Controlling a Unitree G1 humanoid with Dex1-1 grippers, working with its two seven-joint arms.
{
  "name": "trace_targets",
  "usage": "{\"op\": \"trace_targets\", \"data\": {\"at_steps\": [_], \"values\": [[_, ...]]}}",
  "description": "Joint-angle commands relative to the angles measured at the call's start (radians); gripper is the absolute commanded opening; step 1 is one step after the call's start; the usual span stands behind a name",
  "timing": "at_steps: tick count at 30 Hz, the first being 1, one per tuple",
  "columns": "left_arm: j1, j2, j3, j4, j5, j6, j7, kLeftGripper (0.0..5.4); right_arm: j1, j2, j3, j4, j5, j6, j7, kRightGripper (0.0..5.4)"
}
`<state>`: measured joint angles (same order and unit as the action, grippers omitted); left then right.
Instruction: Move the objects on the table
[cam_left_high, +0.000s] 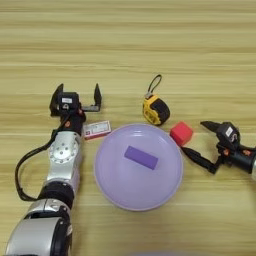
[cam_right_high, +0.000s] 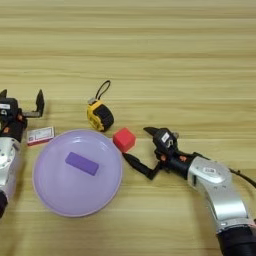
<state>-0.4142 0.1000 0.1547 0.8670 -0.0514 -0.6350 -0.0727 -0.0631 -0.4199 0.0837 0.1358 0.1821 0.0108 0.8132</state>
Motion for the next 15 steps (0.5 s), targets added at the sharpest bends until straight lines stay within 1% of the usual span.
{"op": "trace_targets", "data": {"at_steps": [1,9,15], "values": [[-0.019,0.007,0.006,0.010,-0.010,-0.005,-0.004,5.40,-0.004,-0.009,0.011,0.021,-0.029,0.004,-0.015,5.35],[-0.020,0.006,0.008,0.012,-0.009,-0.006,-0.005,5.40,-0.023,0.013,0.023,0.048,-0.045,-0.004,-0.034,5.35],[-0.022,0.006,0.009,0.015,-0.008,-0.006,-0.006,5.40,-0.039,0.020,0.034,0.052,-0.048,0.002,-0.038,5.35]]}}
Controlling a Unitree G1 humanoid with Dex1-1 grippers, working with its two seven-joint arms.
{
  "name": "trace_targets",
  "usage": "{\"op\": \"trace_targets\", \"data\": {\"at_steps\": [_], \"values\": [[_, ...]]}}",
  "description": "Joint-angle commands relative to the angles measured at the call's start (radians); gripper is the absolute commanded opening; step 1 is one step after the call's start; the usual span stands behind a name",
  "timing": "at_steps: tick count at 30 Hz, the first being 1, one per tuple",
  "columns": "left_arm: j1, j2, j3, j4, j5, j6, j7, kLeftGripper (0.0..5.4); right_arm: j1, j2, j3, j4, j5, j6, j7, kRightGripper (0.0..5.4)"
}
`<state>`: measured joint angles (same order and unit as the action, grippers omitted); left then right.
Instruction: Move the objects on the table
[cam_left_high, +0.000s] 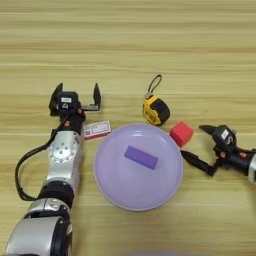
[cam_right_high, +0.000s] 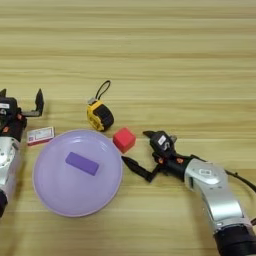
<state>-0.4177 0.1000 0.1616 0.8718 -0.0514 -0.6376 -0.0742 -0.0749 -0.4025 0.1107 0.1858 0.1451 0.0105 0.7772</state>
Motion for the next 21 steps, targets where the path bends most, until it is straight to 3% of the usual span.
{"op": "trace_targets", "data": {"at_steps": [1,17,21], "values": [[-0.019,0.006,0.003,0.011,-0.008,-0.004,-0.005,5.40,-0.030,0.004,0.009,0.003,-0.011,0.003,-0.004,5.35],[-0.019,0.005,0.002,0.011,-0.007,-0.007,-0.004,5.40,-0.069,0.052,0.054,0.051,-0.040,0.005,-0.035,5.35],[-0.017,0.003,0.001,0.007,-0.005,-0.007,-0.002,5.40,-0.092,0.068,0.056,0.079,-0.048,0.001,-0.048,4.98]]}}
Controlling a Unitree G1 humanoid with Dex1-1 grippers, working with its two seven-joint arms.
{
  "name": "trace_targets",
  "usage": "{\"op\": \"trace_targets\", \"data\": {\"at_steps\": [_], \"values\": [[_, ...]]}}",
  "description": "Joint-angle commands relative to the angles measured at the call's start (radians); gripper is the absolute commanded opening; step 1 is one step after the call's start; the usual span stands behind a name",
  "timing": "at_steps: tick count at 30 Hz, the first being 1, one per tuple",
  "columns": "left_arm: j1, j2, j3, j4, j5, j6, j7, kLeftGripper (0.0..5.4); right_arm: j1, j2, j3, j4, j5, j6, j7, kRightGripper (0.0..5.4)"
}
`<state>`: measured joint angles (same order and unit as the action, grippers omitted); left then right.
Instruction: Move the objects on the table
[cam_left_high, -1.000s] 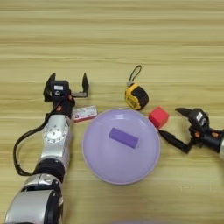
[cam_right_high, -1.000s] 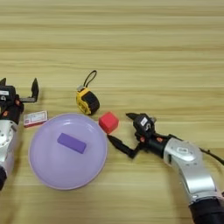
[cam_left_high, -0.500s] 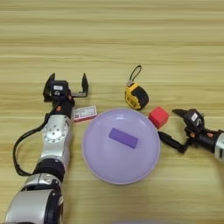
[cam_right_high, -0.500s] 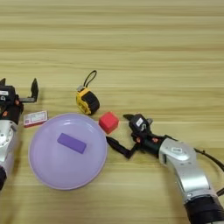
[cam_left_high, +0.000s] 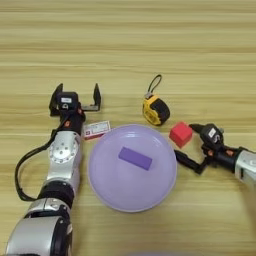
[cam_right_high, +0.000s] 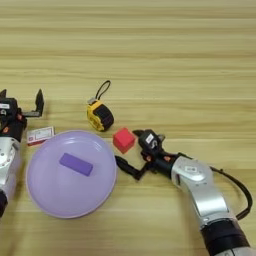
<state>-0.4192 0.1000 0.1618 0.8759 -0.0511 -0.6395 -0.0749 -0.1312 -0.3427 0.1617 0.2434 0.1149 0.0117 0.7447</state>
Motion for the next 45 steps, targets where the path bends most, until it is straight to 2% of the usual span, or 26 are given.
{"op": "trace_targets", "data": {"at_steps": [1,13,19,22,36,41,45], "values": [[-0.015,0.002,0.000,0.002,-0.005,-0.005,-0.001,5.40,-0.038,0.011,0.005,0.027,-0.020,-0.003,-0.017,4.87],[-0.015,0.001,-0.002,0.001,-0.003,-0.006,0.002,5.40,-0.058,0.022,-0.006,0.057,-0.020,-0.023,-0.029,3.33],[-0.015,0.001,-0.002,0.002,-0.003,-0.006,0.002,5.40,-0.062,0.018,-0.015,0.054,-0.016,-0.029,-0.032,2.81],[-0.015,0.001,-0.002,0.002,-0.003,-0.006,0.003,5.40,-0.062,0.019,-0.017,0.052,-0.016,-0.029,-0.032,2.37],[-0.018,-0.003,-0.006,0.007,0.001,-0.006,0.005,5.40,-0.078,0.007,-0.040,-0.020,0.000,-0.021,-0.026,2.31],[-0.020,-0.004,-0.008,0.010,0.003,-0.005,0.009,5.40,-0.081,0.002,-0.045,-0.094,0.009,-0.007,-0.018,2.31],[-0.021,-0.007,-0.011,0.008,0.004,-0.004,0.013,5.40,-0.068,-0.007,-0.035,-0.226,0.042,0.037,0.008,2.31]]}}
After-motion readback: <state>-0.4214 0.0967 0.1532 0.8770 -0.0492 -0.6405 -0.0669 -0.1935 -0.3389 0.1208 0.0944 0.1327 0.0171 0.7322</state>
